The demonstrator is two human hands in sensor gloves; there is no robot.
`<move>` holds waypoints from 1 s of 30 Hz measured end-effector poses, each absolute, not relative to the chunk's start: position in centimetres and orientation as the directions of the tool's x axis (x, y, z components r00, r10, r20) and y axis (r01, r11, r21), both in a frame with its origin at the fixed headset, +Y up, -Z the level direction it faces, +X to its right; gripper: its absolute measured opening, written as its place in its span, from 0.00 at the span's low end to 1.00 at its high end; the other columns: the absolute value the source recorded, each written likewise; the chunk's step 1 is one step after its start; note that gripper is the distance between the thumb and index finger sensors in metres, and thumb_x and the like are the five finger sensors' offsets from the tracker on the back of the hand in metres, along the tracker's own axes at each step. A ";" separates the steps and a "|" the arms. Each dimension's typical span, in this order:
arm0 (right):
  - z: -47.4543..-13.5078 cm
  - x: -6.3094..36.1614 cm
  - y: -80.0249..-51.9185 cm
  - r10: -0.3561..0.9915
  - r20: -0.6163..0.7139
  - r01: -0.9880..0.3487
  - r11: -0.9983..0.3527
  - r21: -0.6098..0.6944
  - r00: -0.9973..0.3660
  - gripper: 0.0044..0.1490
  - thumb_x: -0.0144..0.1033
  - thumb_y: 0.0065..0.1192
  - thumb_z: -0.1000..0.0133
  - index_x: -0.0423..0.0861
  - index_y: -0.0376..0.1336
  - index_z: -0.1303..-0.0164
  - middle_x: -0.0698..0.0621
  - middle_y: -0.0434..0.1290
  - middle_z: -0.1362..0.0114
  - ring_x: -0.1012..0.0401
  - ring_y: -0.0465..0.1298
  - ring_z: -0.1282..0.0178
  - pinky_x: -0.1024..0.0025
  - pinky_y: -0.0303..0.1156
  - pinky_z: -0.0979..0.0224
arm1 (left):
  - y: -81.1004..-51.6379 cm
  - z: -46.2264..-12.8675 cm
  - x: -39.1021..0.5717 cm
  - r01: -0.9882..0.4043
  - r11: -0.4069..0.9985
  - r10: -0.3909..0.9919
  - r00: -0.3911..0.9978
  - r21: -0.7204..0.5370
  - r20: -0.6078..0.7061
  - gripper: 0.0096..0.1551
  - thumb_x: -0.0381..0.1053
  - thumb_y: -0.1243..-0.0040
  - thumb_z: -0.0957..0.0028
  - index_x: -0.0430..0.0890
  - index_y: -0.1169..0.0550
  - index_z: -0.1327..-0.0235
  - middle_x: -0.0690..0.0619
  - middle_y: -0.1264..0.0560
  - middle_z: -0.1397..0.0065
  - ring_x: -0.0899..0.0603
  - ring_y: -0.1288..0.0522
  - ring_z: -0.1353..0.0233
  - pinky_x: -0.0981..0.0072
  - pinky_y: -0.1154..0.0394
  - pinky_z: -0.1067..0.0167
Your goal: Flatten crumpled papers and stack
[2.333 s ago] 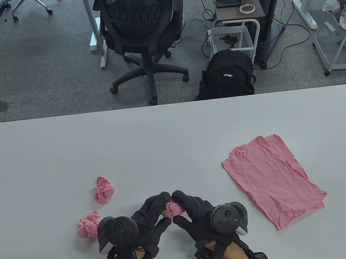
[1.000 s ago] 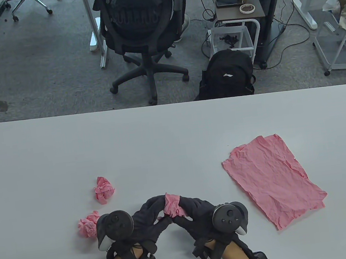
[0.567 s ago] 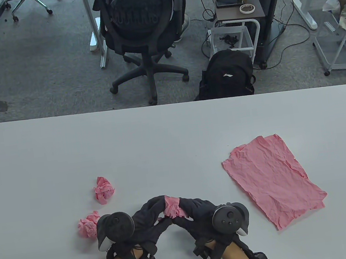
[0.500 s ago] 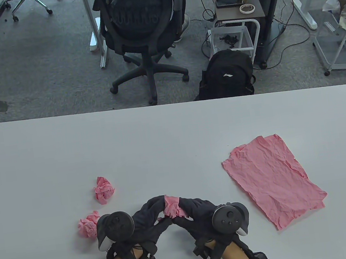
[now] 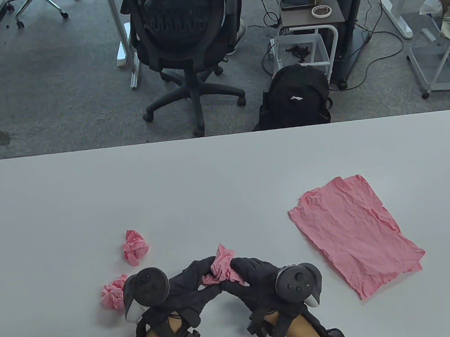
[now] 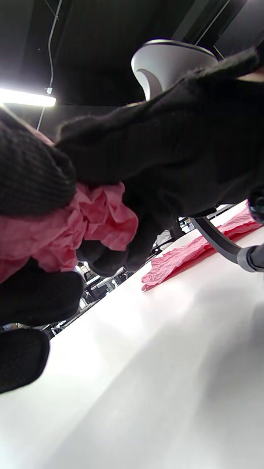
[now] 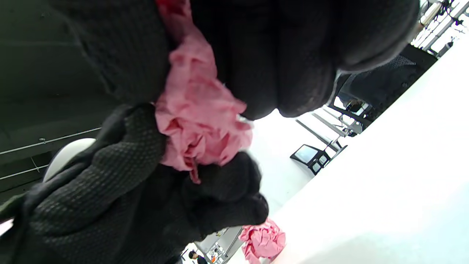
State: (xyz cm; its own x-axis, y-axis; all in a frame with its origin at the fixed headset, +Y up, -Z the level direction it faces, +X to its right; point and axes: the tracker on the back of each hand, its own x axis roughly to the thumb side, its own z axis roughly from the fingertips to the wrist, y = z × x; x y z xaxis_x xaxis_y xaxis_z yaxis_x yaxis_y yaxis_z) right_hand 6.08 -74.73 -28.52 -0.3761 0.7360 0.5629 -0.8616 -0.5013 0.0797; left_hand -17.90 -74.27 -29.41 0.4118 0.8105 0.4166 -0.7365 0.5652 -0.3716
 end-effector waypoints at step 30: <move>-28.6 6.6 -74.7 0.809 0.493 -0.911 -0.406 0.074 -0.321 0.31 0.37 0.66 0.47 0.41 0.60 0.36 0.39 0.70 0.30 0.41 0.73 0.35 0.40 0.67 0.37 | -75.5 -29.6 -17.4 -0.749 0.479 0.875 0.363 -0.458 0.322 0.47 0.62 0.35 0.46 0.48 0.40 0.18 0.50 0.32 0.32 0.41 0.26 0.35 0.38 0.35 0.29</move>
State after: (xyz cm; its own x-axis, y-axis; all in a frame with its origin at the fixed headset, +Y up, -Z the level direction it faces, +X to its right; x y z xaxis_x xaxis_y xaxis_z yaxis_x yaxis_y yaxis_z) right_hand 6.55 -74.66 -28.63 -0.3209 0.8087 0.4929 -0.9107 -0.4064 0.0739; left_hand -17.37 -75.51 -29.60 0.3628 0.8746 0.3216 -0.7487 0.4791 -0.4582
